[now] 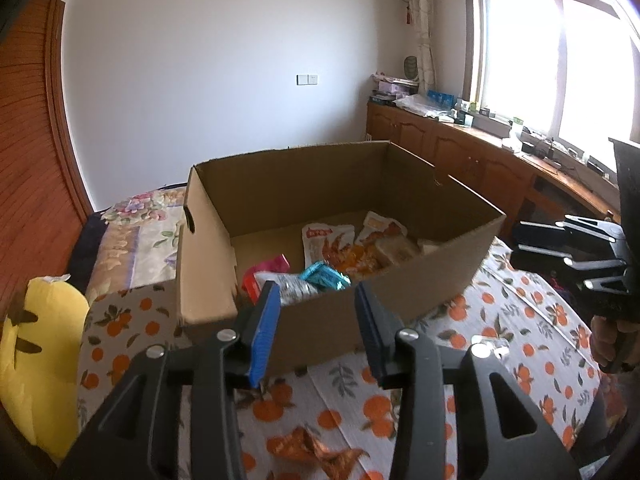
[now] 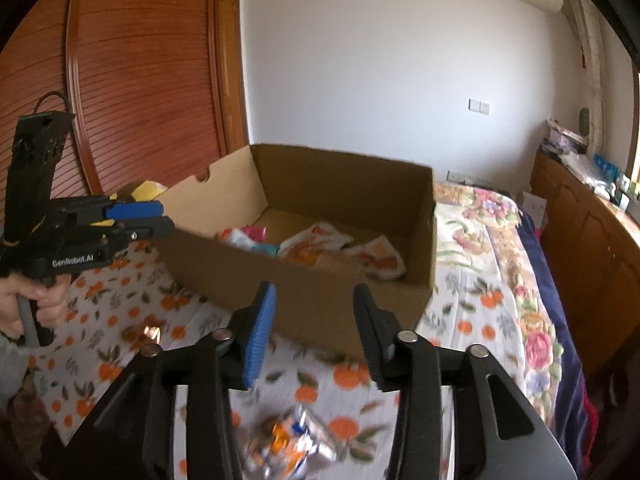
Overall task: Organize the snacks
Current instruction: 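Open both tools to drop the teal candy and white bar into the box, then reach the left tool to the brown wrapper candy while the right tool reaches the silver-orange pouch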
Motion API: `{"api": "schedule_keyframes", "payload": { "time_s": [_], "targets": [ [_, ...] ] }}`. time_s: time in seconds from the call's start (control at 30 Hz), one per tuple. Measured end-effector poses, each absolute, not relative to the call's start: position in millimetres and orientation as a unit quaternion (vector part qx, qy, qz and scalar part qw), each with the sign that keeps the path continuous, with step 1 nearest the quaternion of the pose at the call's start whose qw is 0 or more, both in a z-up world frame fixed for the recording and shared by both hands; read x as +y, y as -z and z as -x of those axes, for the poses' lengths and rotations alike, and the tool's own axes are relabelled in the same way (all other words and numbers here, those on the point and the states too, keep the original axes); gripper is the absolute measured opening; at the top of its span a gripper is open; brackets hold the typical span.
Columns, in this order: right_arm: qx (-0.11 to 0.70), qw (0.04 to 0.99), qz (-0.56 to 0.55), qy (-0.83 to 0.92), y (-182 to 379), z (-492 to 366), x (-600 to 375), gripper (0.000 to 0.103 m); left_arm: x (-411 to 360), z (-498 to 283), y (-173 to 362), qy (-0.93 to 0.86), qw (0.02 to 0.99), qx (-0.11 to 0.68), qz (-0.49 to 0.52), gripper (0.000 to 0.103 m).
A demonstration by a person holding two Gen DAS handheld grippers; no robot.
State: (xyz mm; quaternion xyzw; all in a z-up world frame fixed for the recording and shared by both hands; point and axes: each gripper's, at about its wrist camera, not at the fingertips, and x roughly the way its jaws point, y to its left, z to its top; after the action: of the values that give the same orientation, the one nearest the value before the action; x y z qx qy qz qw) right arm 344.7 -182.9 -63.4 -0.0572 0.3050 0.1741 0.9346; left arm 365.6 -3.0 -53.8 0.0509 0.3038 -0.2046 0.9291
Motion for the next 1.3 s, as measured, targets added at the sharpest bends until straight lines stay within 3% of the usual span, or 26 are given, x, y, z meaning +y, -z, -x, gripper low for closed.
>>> {"api": "schedule_keyframes", "payload": {
  "time_s": [0.5,1.3],
  "targets": [
    [0.378,0.910,0.038,-0.164,122.2,-306.0,-187.2,0.056,-5.2,-320.1,91.4,0.201,0.916,0.344,-0.042,0.046],
    [0.419,0.893,0.059,-0.154,168.6,-322.6,-182.3,0.059,16.9,-334.6,163.1,0.096,0.897,0.431,-0.027,0.046]
  ]
}}
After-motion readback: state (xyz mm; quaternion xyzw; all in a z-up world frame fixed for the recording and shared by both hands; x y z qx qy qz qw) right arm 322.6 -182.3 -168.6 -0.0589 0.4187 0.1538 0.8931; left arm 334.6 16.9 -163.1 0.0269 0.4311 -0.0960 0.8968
